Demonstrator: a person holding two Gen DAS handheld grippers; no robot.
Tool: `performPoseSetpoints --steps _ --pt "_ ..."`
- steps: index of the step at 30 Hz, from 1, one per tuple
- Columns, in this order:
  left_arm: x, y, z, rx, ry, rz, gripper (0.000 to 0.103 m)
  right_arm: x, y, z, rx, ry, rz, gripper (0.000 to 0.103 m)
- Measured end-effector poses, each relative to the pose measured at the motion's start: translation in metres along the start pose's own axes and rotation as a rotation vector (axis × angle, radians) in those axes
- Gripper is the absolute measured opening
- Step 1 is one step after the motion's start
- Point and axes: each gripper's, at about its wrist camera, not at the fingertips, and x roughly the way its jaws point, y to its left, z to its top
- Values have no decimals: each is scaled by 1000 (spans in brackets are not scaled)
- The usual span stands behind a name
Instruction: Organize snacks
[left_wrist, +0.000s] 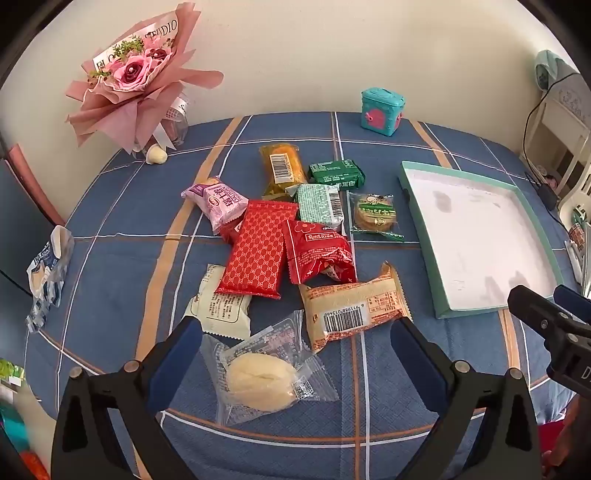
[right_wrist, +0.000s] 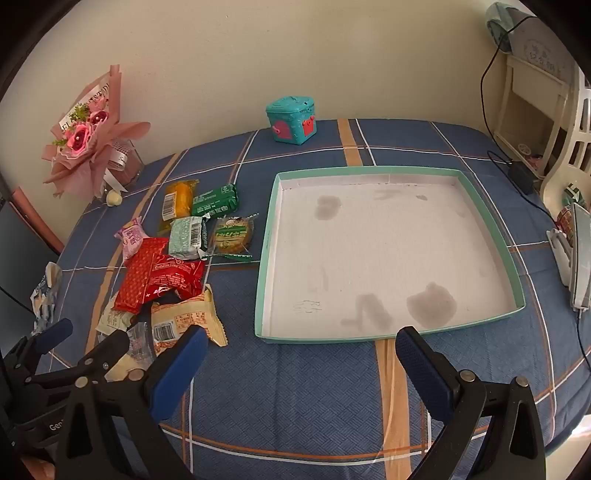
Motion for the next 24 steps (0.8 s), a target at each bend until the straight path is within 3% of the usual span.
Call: performPoseSetpoints --steps 24 --pt "0 0 -1 14 19 39 102 1 2 1 -9 0 -8 103"
